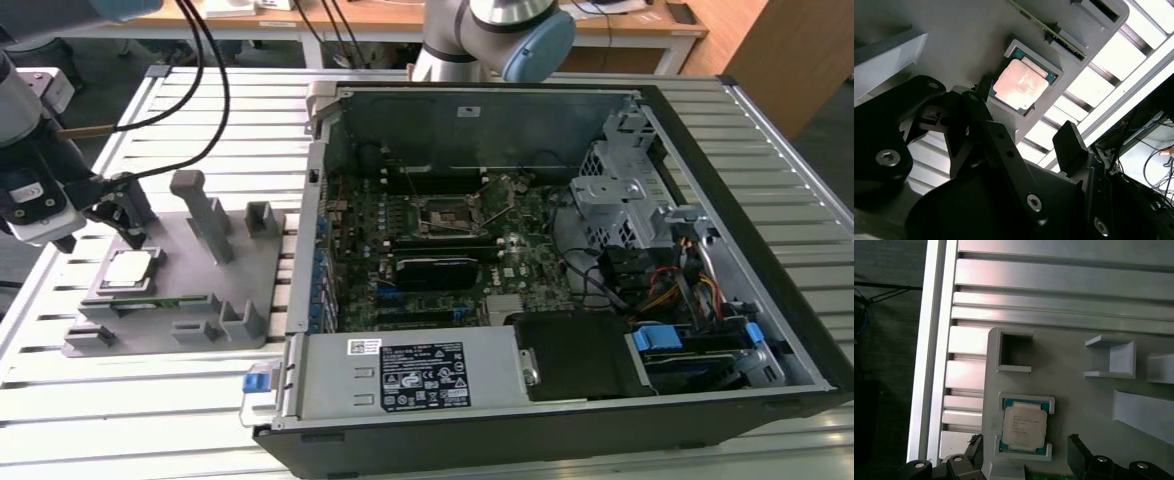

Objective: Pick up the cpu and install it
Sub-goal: 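Pick up the cpu and move it towards the insertion slot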

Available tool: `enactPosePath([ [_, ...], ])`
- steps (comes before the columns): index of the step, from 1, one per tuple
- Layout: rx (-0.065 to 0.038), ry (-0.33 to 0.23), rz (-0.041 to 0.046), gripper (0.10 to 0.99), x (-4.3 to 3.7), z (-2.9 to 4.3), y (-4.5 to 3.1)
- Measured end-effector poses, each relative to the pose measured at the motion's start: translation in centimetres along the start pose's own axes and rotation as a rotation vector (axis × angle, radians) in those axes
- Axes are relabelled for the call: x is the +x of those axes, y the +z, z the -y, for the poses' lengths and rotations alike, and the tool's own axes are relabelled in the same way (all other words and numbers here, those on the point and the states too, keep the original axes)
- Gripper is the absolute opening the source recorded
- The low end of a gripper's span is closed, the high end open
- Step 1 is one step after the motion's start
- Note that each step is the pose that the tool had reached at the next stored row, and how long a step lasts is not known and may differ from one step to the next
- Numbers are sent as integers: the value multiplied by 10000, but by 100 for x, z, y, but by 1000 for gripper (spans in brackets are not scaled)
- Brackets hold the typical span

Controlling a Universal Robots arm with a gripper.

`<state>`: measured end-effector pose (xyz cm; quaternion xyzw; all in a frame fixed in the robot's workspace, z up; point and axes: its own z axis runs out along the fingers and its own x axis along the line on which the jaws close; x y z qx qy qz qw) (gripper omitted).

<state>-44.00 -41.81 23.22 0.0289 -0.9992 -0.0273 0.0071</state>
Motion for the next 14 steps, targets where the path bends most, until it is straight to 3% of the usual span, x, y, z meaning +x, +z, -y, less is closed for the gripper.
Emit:
enactPosePath([
  [14, 0, 0, 0, 761, -2, 7, 140],
])
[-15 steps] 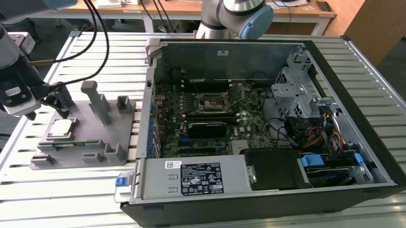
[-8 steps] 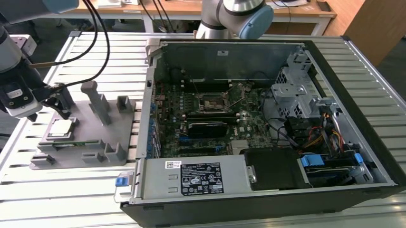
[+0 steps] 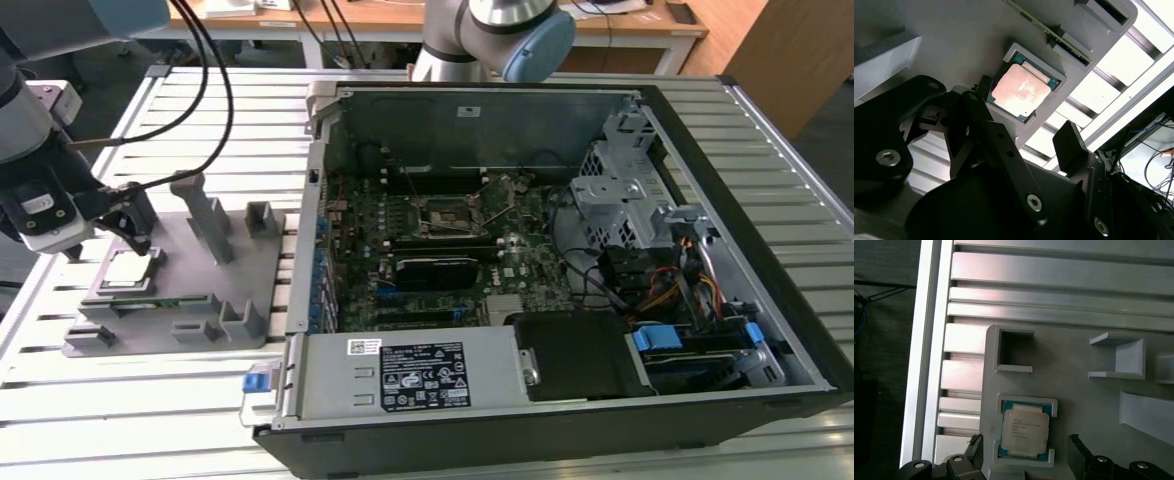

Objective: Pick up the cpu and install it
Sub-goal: 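Pick up the cpu and move it towards the insertion slot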

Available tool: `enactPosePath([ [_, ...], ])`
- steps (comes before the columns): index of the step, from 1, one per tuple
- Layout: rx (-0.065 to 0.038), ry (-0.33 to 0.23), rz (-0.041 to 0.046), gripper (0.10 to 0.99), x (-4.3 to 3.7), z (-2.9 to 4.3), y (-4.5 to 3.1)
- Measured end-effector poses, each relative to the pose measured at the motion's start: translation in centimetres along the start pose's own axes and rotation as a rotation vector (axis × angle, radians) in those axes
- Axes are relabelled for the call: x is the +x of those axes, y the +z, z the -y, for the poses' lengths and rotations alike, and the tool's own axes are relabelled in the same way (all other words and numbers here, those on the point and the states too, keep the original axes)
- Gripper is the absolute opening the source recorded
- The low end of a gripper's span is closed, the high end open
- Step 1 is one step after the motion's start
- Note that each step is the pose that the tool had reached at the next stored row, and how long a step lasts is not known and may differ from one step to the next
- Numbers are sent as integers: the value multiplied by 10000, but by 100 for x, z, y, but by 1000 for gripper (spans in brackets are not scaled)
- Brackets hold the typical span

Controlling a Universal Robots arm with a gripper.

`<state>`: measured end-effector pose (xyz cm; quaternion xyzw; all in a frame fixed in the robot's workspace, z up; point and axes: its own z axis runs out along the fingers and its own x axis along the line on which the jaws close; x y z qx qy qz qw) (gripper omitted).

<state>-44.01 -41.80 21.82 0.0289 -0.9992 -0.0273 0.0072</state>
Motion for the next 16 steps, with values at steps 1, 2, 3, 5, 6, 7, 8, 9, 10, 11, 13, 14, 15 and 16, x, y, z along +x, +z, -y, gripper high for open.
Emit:
enactPosePath([
  [1, 0, 0, 0, 761, 0, 1, 13],
  [2, 0, 0, -1, 761, -1, 1, 26],
  [3, 0, 0, 0, 761, -1, 2, 38],
  [5, 0, 0, 0, 745, -1, 2, 58],
  [6, 0, 0, 0, 745, -1, 2, 66],
  [7, 0, 0, 0, 745, -1, 3, 75],
  [8, 0, 0, 0, 678, -1, 3, 84],
  [9, 0, 0, 0, 678, -1, 4, 91],
  [10, 0, 0, 1, 678, -1, 4, 99],
  [11, 0, 0, 0, 678, -1, 4, 107],
  [13, 0, 0, 0, 678, -2, 5, 124],
  [14, 0, 1, 0, 678, -2, 2, 132],
  [15, 1, 2, -1, 678, -2, -2, 139],
  [16, 1, 2, -1, 678, -3, -6, 146],
])
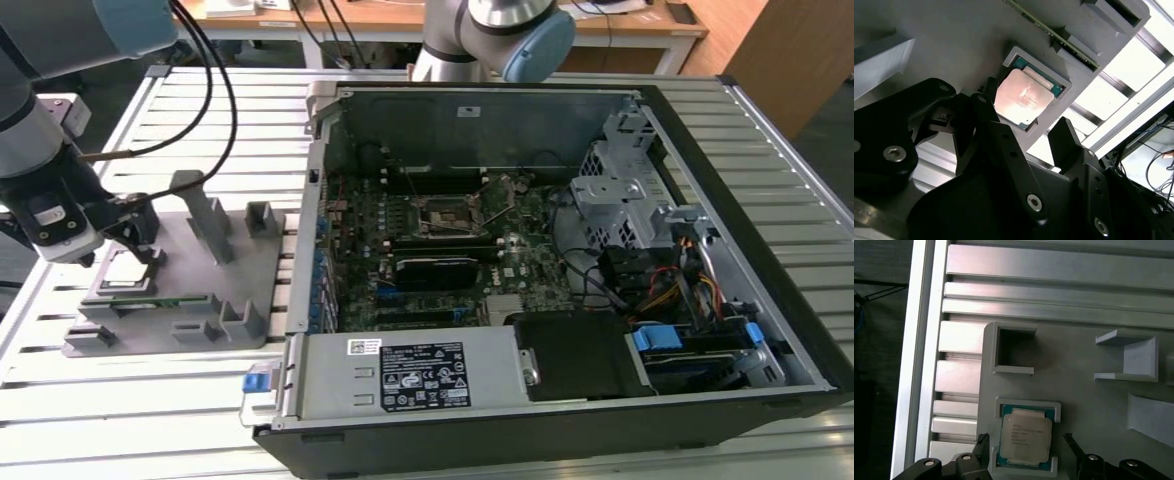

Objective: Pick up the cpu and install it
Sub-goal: 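Pick up the cpu and move it towards the insertion slot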

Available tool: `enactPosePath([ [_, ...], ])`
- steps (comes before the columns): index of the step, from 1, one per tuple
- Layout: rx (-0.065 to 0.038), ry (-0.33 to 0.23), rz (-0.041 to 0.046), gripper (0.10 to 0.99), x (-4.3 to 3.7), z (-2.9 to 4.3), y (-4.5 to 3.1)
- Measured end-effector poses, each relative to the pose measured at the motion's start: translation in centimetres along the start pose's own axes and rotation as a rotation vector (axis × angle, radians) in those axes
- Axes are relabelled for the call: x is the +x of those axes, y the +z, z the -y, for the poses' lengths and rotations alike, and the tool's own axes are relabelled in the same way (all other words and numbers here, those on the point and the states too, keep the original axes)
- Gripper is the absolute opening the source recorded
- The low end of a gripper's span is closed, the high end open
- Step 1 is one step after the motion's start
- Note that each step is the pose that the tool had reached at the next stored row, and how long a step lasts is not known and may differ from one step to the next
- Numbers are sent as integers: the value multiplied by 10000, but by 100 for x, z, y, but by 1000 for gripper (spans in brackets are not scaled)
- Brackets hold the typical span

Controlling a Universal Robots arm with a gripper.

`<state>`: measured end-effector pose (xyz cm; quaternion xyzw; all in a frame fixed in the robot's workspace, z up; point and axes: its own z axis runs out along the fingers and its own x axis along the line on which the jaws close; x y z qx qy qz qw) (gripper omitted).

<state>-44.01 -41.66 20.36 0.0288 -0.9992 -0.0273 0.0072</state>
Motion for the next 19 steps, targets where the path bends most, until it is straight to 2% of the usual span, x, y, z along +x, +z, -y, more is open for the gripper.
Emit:
enactPosePath([
  [19, -1, 43, 3, 678, -4, -21, 145],
])
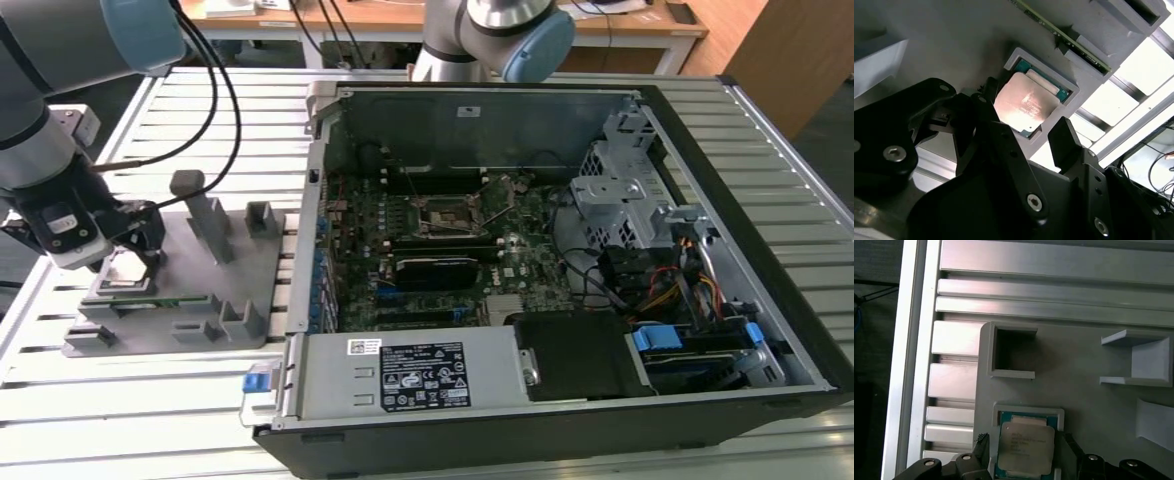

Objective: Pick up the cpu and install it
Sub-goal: 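Pick up the cpu and move it towards the insertion slot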

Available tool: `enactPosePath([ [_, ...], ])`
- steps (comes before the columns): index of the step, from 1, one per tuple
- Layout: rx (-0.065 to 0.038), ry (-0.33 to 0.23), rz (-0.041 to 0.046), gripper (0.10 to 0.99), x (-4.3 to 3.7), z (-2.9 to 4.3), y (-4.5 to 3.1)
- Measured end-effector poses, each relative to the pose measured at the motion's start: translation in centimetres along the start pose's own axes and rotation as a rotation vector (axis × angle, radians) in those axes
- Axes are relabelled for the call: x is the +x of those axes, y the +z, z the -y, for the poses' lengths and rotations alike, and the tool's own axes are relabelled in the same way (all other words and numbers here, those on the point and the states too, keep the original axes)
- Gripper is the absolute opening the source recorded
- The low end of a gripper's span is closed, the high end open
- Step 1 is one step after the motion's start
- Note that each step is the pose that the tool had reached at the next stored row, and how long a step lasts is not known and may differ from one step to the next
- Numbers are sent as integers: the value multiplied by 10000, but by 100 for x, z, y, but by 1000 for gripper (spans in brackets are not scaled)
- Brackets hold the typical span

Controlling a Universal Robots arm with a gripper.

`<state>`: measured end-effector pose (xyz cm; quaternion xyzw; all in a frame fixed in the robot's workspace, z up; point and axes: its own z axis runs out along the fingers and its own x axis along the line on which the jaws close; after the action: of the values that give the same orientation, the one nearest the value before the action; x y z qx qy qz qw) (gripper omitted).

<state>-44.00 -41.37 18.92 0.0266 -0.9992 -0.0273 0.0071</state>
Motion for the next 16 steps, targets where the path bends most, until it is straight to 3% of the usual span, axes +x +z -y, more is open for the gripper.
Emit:
enactPosePath([
  [6, 0, 0, -1, 678, 0, 2, 41],
  [9, 3, 0, -5, 600, 0, 2, 41],
  [10, 2, -10, -4, 537, 0, 2, 42],
  [16, -1, -51, -1, 533, -1, 2, 43],
])
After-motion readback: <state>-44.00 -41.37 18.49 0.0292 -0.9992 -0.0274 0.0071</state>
